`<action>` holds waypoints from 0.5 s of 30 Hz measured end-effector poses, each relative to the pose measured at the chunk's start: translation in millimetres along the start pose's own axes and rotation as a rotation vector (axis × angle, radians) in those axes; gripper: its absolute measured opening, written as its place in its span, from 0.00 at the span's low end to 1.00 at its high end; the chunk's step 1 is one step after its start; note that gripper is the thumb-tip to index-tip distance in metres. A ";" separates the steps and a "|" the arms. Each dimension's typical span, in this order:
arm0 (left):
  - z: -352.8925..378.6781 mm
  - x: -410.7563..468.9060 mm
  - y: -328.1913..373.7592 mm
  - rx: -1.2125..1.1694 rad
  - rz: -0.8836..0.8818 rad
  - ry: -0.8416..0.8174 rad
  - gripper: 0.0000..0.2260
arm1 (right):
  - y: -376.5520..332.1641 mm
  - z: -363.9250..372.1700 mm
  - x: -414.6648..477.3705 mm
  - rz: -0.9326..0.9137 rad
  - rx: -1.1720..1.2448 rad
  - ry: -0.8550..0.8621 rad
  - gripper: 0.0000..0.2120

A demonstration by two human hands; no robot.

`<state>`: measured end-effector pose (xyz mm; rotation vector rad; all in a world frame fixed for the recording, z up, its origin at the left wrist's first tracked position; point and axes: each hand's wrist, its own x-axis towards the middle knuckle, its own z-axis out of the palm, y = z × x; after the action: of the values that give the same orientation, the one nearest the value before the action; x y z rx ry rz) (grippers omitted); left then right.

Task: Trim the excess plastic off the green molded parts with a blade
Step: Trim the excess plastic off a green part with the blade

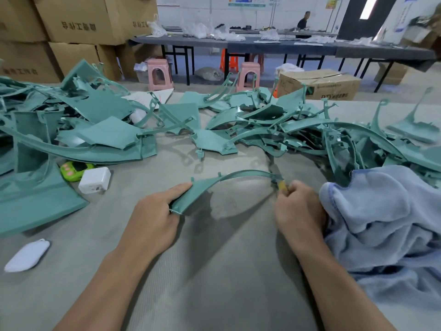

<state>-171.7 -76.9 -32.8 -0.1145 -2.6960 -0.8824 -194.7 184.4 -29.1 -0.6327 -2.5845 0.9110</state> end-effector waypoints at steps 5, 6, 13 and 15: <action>-0.9 0.6 -0.2 -0.015 -0.009 0.002 0.30 | -15.5 4.5 -30.6 -0.455 0.231 -0.172 0.13; -1.2 0.4 -0.5 -0.017 -0.005 -0.001 0.30 | -18.4 9.6 -34.5 -0.488 0.224 -0.200 0.13; -3.2 -0.1 -1.7 -0.034 0.010 0.011 0.30 | 9.9 -8.5 3.6 -0.013 -0.002 0.079 0.11; -3.6 0.5 -1.1 -0.032 0.009 0.017 0.30 | -4.3 -7.2 -12.1 -0.221 0.147 0.010 0.14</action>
<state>-171.4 -79.9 -30.4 -0.1260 -2.6648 -0.9195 -182.5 178.9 -22.9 -0.3033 -2.4881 1.0074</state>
